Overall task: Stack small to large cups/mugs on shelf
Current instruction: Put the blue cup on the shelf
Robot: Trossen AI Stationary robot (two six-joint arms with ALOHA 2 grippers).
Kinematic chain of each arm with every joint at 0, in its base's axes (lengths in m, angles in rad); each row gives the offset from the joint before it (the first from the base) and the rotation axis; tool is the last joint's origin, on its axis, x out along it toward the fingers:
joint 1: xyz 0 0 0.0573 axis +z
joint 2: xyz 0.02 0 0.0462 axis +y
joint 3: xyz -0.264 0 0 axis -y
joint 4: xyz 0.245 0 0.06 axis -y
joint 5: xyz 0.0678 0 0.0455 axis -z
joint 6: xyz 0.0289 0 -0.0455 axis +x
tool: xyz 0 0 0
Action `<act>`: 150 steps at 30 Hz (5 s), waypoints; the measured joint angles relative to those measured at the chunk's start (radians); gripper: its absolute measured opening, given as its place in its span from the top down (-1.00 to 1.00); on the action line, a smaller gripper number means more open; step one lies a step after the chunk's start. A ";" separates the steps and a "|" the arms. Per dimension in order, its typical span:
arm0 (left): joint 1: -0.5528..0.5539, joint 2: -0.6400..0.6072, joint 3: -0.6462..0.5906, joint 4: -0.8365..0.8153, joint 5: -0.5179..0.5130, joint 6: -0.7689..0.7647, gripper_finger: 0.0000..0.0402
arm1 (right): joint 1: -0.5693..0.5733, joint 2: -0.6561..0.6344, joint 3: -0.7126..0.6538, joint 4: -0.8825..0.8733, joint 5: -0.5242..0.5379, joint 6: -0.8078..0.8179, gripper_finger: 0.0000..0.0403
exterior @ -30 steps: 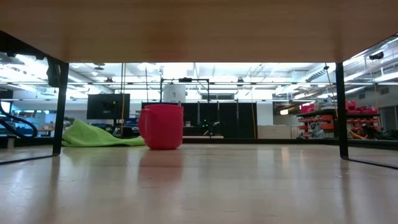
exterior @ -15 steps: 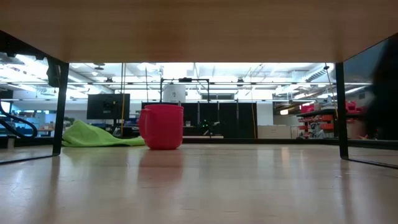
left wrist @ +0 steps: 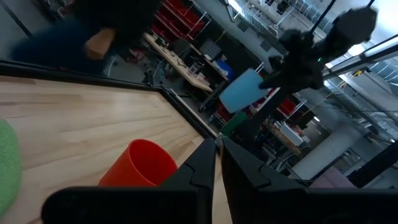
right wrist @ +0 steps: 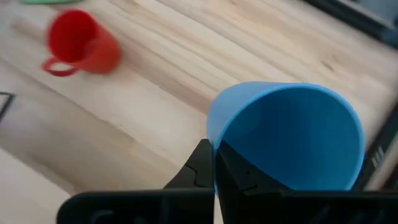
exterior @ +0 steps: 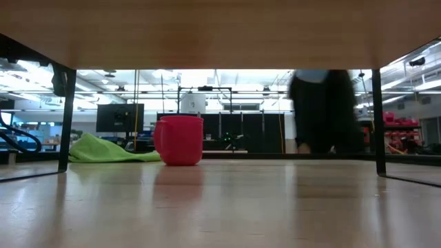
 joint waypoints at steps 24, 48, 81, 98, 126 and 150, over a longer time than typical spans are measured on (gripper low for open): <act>0.000 0.000 0.000 -0.019 -0.001 0.000 0.86 | 0.225 0.379 0.544 0.129 -0.123 -0.296 0.99; 0.001 0.000 0.000 -0.016 0.028 -0.007 0.84 | 0.135 0.435 0.516 0.024 -0.117 -0.488 1.00; 0.001 0.000 0.000 -0.017 0.111 0.022 0.88 | -0.030 0.732 0.515 0.068 -0.215 -0.389 0.99; 0.001 0.000 0.000 -0.021 0.111 0.020 0.88 | -0.047 0.740 0.475 0.148 -0.252 -0.363 0.99; 0.000 0.000 0.000 -0.021 0.111 0.021 0.87 | -0.045 0.741 0.404 0.232 -0.273 -0.334 0.65; 0.000 0.000 0.000 -0.022 0.101 0.030 0.86 | -0.030 0.741 0.404 0.189 -0.176 -0.365 0.96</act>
